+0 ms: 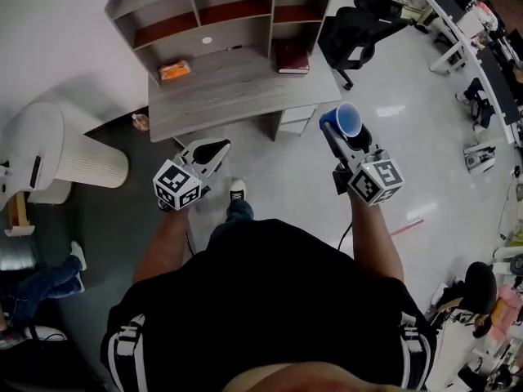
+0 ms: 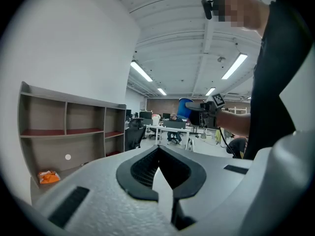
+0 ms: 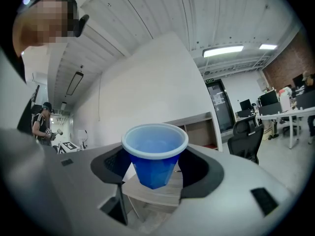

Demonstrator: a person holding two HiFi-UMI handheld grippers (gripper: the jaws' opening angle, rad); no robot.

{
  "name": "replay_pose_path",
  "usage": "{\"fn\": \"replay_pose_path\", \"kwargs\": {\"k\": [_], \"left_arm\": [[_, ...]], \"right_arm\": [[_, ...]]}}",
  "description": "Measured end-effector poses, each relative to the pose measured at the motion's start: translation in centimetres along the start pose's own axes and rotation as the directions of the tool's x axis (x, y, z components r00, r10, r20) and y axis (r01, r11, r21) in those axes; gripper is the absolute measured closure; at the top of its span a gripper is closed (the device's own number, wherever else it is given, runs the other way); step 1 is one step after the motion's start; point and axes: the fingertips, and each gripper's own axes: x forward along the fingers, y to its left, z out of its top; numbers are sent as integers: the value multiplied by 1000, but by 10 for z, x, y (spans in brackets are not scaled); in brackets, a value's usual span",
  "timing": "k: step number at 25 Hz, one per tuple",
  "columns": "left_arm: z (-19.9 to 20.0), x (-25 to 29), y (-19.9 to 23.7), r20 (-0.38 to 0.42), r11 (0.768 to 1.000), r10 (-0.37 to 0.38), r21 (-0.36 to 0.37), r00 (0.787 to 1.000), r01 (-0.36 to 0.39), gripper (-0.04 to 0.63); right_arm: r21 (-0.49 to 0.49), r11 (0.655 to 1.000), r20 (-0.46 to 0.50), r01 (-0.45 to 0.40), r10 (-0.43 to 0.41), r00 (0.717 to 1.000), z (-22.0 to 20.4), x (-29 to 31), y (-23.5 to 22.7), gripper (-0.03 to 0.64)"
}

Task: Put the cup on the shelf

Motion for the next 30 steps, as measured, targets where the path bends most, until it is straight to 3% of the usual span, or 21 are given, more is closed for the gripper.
{"fn": "replay_pose_path", "kwargs": {"k": [17, 22, 30], "left_arm": [[25, 60, 151, -5, 997, -76, 4, 997, 76, 578], [35, 68, 172, 22, 987, -163, 14, 986, 163, 578], [34, 75, 201, -23, 972, -229, 58, 973, 230, 578]], "right_arm": [[0, 998, -19, 62, -62, 998, 10, 138, -47, 321], [-5, 995, -24, 95, -95, 995, 13, 167, -53, 321], [-11, 994, -21, 111, -111, 994, 18, 207, -50, 321]]}}
